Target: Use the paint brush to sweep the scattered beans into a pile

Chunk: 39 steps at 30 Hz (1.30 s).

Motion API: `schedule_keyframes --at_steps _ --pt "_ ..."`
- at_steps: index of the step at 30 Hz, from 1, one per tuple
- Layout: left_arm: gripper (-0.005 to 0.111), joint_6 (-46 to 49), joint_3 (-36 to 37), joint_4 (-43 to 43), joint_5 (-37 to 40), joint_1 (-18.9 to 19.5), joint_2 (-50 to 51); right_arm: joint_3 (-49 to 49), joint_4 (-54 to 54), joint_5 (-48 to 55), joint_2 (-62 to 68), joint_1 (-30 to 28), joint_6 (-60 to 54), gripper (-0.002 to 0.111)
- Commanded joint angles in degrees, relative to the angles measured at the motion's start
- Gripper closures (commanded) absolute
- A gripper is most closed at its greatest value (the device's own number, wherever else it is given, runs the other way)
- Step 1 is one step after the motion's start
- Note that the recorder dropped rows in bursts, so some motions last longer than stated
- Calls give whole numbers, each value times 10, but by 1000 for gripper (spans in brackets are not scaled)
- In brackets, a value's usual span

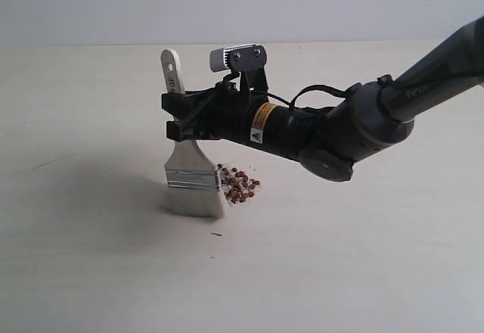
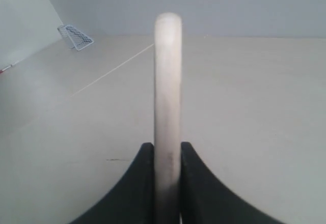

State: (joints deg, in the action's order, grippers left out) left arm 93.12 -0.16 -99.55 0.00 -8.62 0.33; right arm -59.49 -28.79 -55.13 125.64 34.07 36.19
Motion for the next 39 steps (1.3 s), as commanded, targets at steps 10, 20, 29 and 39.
schedule_keyframes --at_steps 10,20,29,39 --pt "107 -2 2 -4 0 1 -3 3 -67 -11 -70 0 72 108" --pt "107 -2 2 -4 0 1 -3 3 -135 10 -168 0 114 108" --pt "107 -2 2 -4 0 1 -3 3 -117 448 -273 -4 54 108" --pt "107 -2 2 -4 0 1 -3 3 -14 669 -291 -152 68 108"
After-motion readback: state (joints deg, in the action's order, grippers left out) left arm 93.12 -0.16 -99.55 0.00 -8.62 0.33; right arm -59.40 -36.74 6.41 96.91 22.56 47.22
